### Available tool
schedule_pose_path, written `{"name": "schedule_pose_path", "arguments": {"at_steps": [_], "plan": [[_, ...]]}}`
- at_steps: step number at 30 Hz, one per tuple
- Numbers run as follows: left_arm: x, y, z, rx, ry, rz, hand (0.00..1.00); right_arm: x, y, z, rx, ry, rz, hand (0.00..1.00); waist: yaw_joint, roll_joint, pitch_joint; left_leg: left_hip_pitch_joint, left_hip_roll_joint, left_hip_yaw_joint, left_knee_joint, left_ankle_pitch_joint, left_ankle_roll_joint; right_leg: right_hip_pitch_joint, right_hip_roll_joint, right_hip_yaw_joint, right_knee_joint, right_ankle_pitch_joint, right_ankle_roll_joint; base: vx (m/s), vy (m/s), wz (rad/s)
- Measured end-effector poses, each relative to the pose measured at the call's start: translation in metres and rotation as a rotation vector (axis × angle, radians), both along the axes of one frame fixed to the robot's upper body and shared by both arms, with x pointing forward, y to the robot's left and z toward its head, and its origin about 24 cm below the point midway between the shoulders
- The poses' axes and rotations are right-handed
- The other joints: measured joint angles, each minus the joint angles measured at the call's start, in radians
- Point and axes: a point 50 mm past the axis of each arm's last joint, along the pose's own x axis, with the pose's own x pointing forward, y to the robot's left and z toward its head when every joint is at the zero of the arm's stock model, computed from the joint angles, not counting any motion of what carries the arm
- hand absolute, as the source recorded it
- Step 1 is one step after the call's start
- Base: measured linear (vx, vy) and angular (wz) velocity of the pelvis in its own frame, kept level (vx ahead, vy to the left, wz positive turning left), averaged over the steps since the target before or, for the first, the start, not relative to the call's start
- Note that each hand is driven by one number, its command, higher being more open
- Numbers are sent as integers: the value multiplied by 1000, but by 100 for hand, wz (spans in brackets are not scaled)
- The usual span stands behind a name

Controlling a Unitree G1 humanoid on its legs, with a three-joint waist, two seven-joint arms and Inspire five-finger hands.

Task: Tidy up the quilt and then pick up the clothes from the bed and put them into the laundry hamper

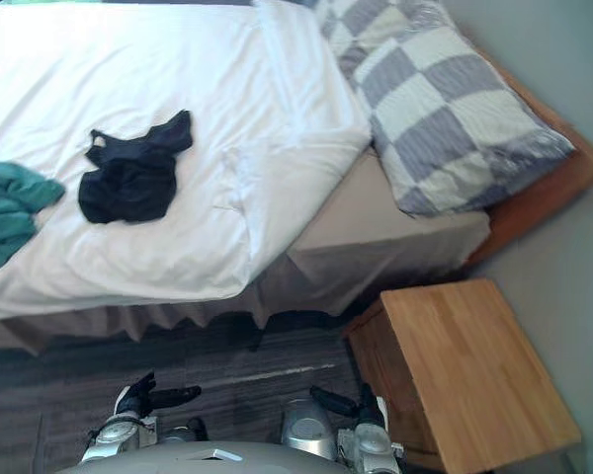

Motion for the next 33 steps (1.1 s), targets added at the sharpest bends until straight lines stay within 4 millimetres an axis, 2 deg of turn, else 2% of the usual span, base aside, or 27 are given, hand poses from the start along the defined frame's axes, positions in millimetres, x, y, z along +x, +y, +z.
{"name": "schedule_pose_path", "arguments": {"at_steps": [1, 2, 3, 5, 7, 8, 14, 16, 18, 21, 22, 24, 26, 27, 28, 29, 30, 31, 33], "plan": [[-1, 0, 0, 1, 4, 5, 100, 2, 1, 1, -1, -7, 12, 100, -4, -1, 1, -2, -4, -15, -6, -3, -7, -6, 14, 21, -94, 12, 4, 76, -147, 80], [-1, 2, 0, 4, 4, 12, 100, 2, 3, 0, 3, -8, 20, 100, -6, -11, 1, 3, -15, -16, -10, -4, -15, -3, 10, 32, -159, 53, -5, 114, -171, 87], [-1, -1, -1, 0, 8, 14, 100, 4, 1, 1, 4, -15, 11, 100, -19, -12, 4, 17, -13, -9, -13, 3, -29, 16, 3, 3, -166, 122, -31, 142, -173, 64], [-2, -10, -3, -33, 7, 65, 100, 6, -10, 4, -28, -27, 18, 100, -14, 32, 7, 16, 14, 70, -21, 17, -53, 25, 11, -24, -185, 117, -38, 236, -147, 37], [-3, -16, -4, -45, 15, 62, 100, 6, -15, 5, -40, -24, 9, 100, -17, 69, 2, 34, 36, 104, -47, 26, -85, 43, 37, -35, -195, 116, -40, 275, -133, 12], [-12, -24, -6, -48, 32, -47, 100, -34, -16, -3, -53, 66, -27, 100, 1, 78, -77, 82, 22, 189, -72, 32, -70, 181, 35, -34, -429, 227, -23, 152, -70, 1], [-12, -24, -6, -50, 31, -37, 100, -36, -16, -4, -51, 76, -28, 100, -3, 76, -78, 88, 24, 199, -71, 30, -72, 197, 38, -34, -455, 233, -23, 29, -7, 1], [-13, -22, -7, -50, 37, -29, 100, -39, -16, -5, -45, 83, -38, 100, -5, 71, -80, 83, 40, 205, -63, 22, -77, 225, 33, -64, -517, 253, -26, -23, -20, 9], [-13, -20, -7, -47, 40, -24, 100, -50, -17, -7, -11, 97, -120, 100, -5, 62, -86, 88, 51, 206, -59, 20, -80, 258, 19, -166, -556, 256, -25, -5, -40, 14], [-16, -17, -8, -44, 56, -22, 100, -65, -18, -9, 34, 110, -260, 100, -14, 52, -91, 105, 67, 223, -51, 18, -87, 296, 24, -219, -571, 268, -22, 45, -70, 17], [-18, -14, -8, -41, 70, -13, 100, -81, -20, -11, 65, 128, -388, 100, -16, 43, -95, 116, 81, 245, -39, 14, -98, 319, 33, -244, -574, 268, -22, 28, -76, 17], [-19, -11, -8, -47, 69, 28, 100, -90, -25, -11, 83, 134, -489, 100, -14, 39, -101, 123, 91, 270, -40, 13, -108, 322, 40, -256, -574, 268, -22, 7, -58, 1], [-26, -7, -9, -56, 84, 72, 100, -91, -52, -4, 73, 71, -691, 100, -24, 37, -109, 127, 92, 310, -46, 18, -116, 326, 42, -249, -566, 267, -22, 8, -36, -9], [-28, -5, -9, -57, 86, 82, 100, -88, -62, 1, 55, 43, -720, 100, -26, 36, -109, 132, 91, 314, -46, 18, -116, 326, 42, -245, -563, 267, -22, -23, 3, -19], [-34, 0, -10, -66, 92, 130, 100, -75, -90, 17, -8, -66, -753, 100, -34, 32, -108, 140, 88, 323, -48, 18, -116, 320, 39, -233, -545, 264, -19, -43, 22, -20], [-36, 3, -9, -61, 93, 134, 100, -67, -102, 26, -43, -116, -741, 100, -40, 30, -109, 141, 88, 324, -48, 18, -117, 313, 38, -229, -534, 263, -18, -94, 47, -25], [-39, 9, -8, -44, 89, 133, 100, -43, -129, 52, -132, -252, -701, 100, -44, 24, -110, 139, 83, 324, -50, 17, -116, 296, 34, -220, -516, 259, -16, -88, 40, -15], [-40, 12, -7, -36, 86, 132, 100, -32, -139, 65, -167, -311, -682, 100, -46, 23, -111, 139, 80, 324, -51, 17, -116, 292, 32, -218, -511, 258, -16, -102, 41, -12], [-44, 17, -6, -20, 87, 131, 100, -1, -162, 102, -270, -472, -623, 100, -47, 11, -118, 127, 68, 319, -62, 23, -107, 277, 23, -217, -510, 258, -17, -121, 24, 4]]}}
